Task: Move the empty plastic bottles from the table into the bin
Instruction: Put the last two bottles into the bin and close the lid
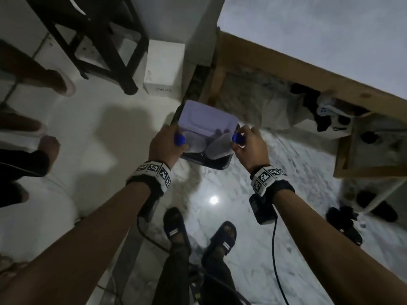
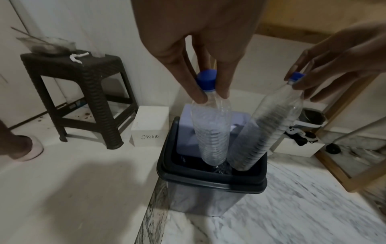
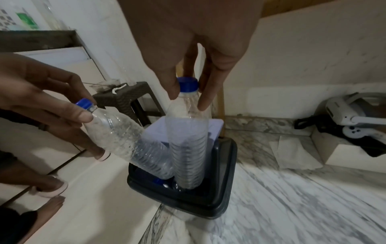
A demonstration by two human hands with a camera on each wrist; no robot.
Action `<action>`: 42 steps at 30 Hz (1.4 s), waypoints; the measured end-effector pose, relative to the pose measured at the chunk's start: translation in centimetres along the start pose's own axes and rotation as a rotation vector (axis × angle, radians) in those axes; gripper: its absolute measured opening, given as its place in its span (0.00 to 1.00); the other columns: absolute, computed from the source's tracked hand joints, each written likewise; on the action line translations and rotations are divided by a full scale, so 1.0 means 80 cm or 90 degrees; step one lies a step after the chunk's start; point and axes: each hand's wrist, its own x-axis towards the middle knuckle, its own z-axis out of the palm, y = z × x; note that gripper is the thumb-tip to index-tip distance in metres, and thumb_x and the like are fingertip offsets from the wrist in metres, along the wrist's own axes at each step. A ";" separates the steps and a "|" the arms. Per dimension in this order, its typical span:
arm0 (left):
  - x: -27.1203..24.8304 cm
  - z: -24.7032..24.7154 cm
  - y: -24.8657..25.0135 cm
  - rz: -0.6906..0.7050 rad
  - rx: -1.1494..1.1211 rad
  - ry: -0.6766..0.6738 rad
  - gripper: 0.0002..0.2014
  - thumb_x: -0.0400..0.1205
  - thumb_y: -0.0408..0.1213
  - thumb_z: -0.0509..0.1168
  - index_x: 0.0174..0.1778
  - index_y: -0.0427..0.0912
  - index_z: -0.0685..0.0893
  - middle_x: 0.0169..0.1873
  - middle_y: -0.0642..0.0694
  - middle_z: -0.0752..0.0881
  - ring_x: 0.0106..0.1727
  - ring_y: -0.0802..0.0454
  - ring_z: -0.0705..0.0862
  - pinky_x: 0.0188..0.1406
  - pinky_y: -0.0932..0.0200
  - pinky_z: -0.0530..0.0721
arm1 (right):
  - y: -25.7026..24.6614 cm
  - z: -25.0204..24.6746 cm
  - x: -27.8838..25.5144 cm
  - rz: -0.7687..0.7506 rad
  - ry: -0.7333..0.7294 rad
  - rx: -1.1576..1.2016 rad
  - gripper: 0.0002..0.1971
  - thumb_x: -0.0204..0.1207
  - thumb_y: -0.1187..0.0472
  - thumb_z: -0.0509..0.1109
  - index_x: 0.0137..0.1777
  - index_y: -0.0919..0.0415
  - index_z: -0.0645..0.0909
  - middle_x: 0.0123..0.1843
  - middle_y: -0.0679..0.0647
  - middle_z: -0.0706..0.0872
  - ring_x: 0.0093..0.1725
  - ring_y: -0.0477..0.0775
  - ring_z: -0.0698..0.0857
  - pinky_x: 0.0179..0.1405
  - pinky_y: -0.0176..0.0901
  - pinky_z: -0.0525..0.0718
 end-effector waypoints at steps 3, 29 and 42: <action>0.013 0.028 -0.018 0.003 0.030 -0.020 0.14 0.70 0.37 0.75 0.48 0.43 0.80 0.50 0.42 0.82 0.48 0.38 0.83 0.44 0.52 0.78 | 0.012 0.028 0.007 -0.009 -0.021 -0.004 0.17 0.75 0.59 0.71 0.63 0.59 0.77 0.60 0.62 0.78 0.52 0.68 0.84 0.50 0.54 0.84; 0.059 0.053 -0.057 0.021 0.054 0.007 0.11 0.71 0.30 0.70 0.49 0.40 0.82 0.50 0.38 0.79 0.44 0.35 0.82 0.41 0.52 0.78 | 0.015 0.113 0.044 0.006 -0.057 -0.046 0.17 0.71 0.64 0.72 0.60 0.61 0.77 0.57 0.60 0.79 0.46 0.67 0.85 0.46 0.55 0.86; 0.071 0.092 -0.056 0.013 -0.015 -0.071 0.17 0.75 0.30 0.69 0.59 0.44 0.87 0.57 0.41 0.85 0.57 0.41 0.84 0.60 0.50 0.81 | 0.021 0.127 0.046 -0.022 -0.041 -0.035 0.17 0.70 0.60 0.74 0.58 0.58 0.76 0.56 0.59 0.80 0.47 0.65 0.83 0.39 0.43 0.74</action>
